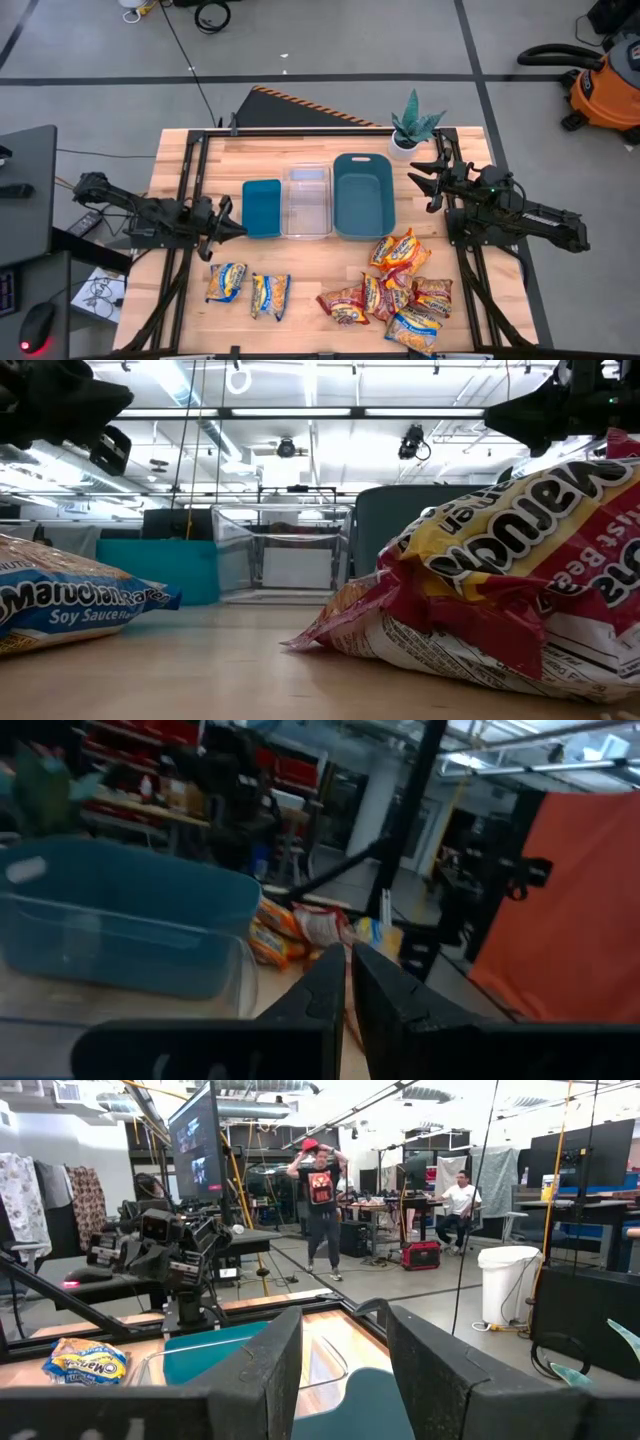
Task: Sort Maruchan noodles
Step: Put the blue noodle pack into the transparent bin
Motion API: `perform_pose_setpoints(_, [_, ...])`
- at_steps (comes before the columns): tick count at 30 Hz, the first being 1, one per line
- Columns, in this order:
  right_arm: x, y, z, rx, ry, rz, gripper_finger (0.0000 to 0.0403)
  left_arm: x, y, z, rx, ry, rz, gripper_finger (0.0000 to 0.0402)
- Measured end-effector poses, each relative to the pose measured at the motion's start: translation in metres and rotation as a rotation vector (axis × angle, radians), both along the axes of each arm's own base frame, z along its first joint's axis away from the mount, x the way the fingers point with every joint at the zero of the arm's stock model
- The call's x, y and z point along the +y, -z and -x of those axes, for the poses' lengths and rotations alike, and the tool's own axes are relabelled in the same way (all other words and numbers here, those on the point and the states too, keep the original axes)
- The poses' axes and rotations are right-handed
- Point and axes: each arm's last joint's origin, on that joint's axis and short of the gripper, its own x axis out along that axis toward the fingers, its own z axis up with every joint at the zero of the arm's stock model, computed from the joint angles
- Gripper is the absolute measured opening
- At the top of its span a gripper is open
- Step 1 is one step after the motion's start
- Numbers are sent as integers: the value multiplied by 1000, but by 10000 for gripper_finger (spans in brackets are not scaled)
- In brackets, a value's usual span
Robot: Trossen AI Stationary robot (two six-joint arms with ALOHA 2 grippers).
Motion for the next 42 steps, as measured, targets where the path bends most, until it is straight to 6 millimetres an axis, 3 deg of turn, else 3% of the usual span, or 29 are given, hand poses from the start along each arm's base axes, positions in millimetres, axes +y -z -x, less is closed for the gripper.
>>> perform_pose_setpoints(4, [0, 0, 0, 0, 0, 0, 153, 3, -1, 0, -8, -117, -7, 29])
perform_pose_setpoints(7, [0, 0, 0, 0, 0, 0, 153, 5, -1, 0, 4, -150, 106, 29])
perform_pose_setpoints(9, [0, 0, 0, 0, 0, 0, 153, 4, -2, 0, 8, -100, 153, 29])
perform_pose_setpoints(12, [0, 0, 0, 0, 0, 0, 153, -4, -18, 0, 70, 129, 94, 25])
perform_pose_setpoints(16, [0, 0, 0, 0, 0, 0, 153, -11, -36, 0, 323, 228, 127, 18])
perform_pose_setpoints(23, [0, 0, 0, -3, 0, 1, 153, -30, -31, -5, 813, 214, 146, 16])
perform_pose_setpoints(36, [0, 0, 0, -4, 0, 1, 153, -64, -24, -18, 1295, 41, 297, 18])
perform_pose_setpoints(42, [0, 0, 0, -4, 0, 1, 153, -88, -42, -32, 1367, 9, 420, 34])
